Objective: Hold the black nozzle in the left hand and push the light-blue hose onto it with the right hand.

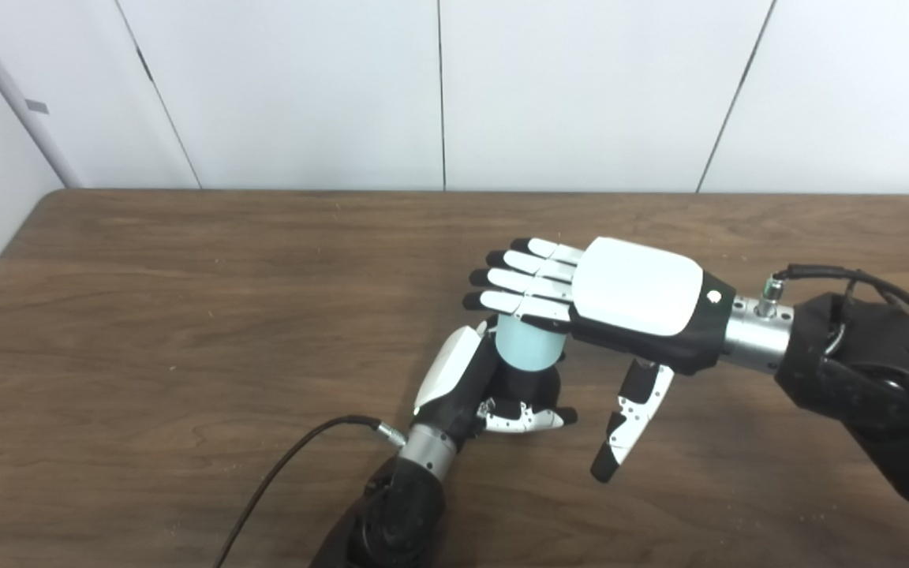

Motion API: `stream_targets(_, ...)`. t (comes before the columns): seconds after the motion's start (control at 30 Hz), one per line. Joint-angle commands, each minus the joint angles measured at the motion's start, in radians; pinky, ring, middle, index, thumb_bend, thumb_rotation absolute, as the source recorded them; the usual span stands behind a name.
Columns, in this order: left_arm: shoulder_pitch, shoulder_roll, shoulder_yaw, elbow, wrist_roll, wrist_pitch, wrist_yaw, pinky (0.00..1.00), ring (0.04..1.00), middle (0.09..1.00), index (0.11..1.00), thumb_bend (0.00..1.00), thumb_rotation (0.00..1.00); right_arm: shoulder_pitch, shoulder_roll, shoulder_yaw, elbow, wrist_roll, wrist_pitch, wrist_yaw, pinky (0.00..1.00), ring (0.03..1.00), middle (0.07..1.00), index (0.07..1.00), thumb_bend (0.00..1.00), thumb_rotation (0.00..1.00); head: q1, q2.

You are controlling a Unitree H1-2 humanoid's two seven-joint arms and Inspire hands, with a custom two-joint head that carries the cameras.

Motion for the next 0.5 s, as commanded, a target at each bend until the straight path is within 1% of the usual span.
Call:
stream_targets(0.0,0.017,0.007,-0.011,0.010,0.015,0.036,-0.028,1.00,0.882,0.846,0.498,0.51,0.07,0.025,-0.019,0.058,0.017,-0.011,-0.021,0.091,1.00,1.000,1.000,0.992,0.92,0.71,0.001,0.000)
stream_targets(0.3,0.016,0.003,-0.008,0.004,0.009,0.039,-0.029,1.00,0.886,0.845,0.499,0.51,0.07,0.035,-0.013,0.056,0.022,-0.025,-0.039,0.064,1.00,1.000,1.000,1.000,0.92,0.70,0.002,-0.001)
stream_targets(0.47,0.014,0.002,-0.007,0.014,0.008,0.031,-0.024,1.00,0.888,0.851,0.499,0.51,0.07,0.048,-0.008,0.051,0.040,-0.038,-0.073,0.022,1.00,1.000,1.000,1.000,0.92,0.70,0.002,0.000)
